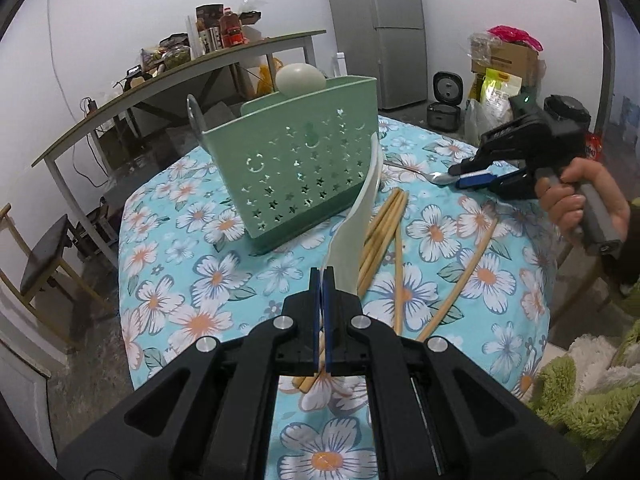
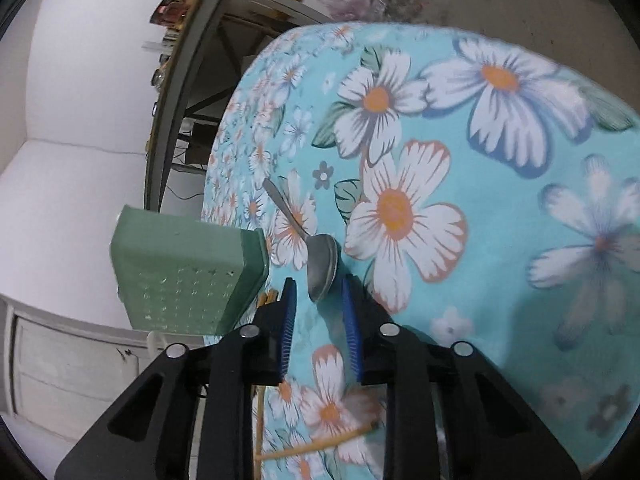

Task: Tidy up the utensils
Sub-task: 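Carry the white ladle with the left tool and lower it into the green caddy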

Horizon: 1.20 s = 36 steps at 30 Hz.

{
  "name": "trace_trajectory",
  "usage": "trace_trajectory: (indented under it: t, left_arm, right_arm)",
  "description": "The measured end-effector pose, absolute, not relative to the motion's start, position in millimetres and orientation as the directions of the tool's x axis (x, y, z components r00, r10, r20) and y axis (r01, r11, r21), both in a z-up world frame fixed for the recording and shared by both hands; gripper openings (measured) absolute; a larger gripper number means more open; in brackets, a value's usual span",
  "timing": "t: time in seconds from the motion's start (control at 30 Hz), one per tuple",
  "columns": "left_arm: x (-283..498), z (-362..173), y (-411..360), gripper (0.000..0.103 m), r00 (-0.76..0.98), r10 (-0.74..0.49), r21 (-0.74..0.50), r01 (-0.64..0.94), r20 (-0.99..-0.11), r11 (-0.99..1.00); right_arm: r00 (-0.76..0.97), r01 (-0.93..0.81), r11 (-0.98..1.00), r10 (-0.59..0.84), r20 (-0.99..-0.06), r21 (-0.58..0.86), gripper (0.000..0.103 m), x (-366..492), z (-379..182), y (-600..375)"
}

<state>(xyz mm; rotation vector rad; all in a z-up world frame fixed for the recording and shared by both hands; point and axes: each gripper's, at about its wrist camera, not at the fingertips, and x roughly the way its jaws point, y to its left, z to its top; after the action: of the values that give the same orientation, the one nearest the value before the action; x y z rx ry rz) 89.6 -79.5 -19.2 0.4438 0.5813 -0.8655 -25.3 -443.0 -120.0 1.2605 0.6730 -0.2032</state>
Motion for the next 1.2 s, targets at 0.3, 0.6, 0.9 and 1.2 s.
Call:
trace_trajectory:
  t: [0.3,0.6,0.9,1.2]
  left_arm:
    - [87.4,-0.9,-68.9,0.001,0.527,-0.605,0.112,0.801,-0.597,0.588]
    - [103.9,53.3,-43.4,0.001,0.581,-0.609,0.129,0.772,-0.540,0.622]
    - [136.4,91.6,-52.5,0.001,0.721,-0.427,0.472,0.685,-0.546,0.555]
    - [142.2,79.1,-87.0,0.001,0.851,-0.293,0.865,0.486,-0.436,0.126]
  right_arm:
    - [0.806,0.503,0.314,0.165,-0.569,0.805,0.004,-16.9,-125.0,-445.1]
    - [0.770,0.533,0.558,-0.008,-0.638,0.636,0.004,-31.9,-76.3,-437.1]
    - [0.763,0.527,0.625,-0.050,-0.644,0.576,0.004,-39.2,-63.4,-431.6]
    - [0.768,0.523,0.621,-0.046,-0.639,0.584,0.004,-43.3,-66.5,-432.2]
